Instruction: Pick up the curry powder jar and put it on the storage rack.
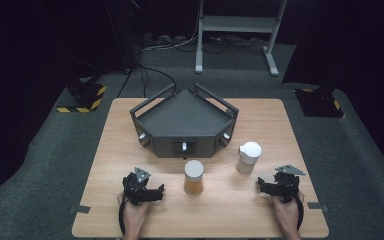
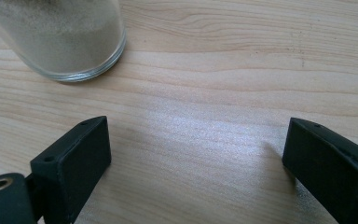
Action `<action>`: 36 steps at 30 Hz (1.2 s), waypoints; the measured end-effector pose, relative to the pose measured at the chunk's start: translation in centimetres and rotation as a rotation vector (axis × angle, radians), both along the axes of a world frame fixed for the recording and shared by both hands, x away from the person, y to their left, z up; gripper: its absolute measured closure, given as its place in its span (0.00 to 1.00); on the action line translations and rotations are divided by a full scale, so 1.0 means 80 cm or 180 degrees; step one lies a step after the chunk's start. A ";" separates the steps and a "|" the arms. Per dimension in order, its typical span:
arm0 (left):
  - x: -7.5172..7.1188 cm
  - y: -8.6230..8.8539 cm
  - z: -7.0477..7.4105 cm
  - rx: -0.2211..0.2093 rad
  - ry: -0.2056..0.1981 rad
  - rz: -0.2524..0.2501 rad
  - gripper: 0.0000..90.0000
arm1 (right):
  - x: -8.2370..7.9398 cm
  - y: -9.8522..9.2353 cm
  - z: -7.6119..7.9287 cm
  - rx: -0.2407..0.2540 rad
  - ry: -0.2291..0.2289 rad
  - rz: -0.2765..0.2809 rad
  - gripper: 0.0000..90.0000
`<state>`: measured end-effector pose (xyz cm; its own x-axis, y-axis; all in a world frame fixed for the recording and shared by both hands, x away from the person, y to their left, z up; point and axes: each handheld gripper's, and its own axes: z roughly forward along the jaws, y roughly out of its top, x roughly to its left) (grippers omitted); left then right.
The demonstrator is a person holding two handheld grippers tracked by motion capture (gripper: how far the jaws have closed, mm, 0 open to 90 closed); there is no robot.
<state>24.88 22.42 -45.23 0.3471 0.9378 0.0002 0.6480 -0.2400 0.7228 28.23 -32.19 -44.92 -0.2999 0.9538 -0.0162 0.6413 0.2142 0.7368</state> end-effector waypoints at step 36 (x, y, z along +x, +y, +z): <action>0.006 0.007 0.014 -0.0116 0.0096 -0.0401 0.00 | 0.001 0.000 0.000 0.0002 -0.0002 0.0000 0.08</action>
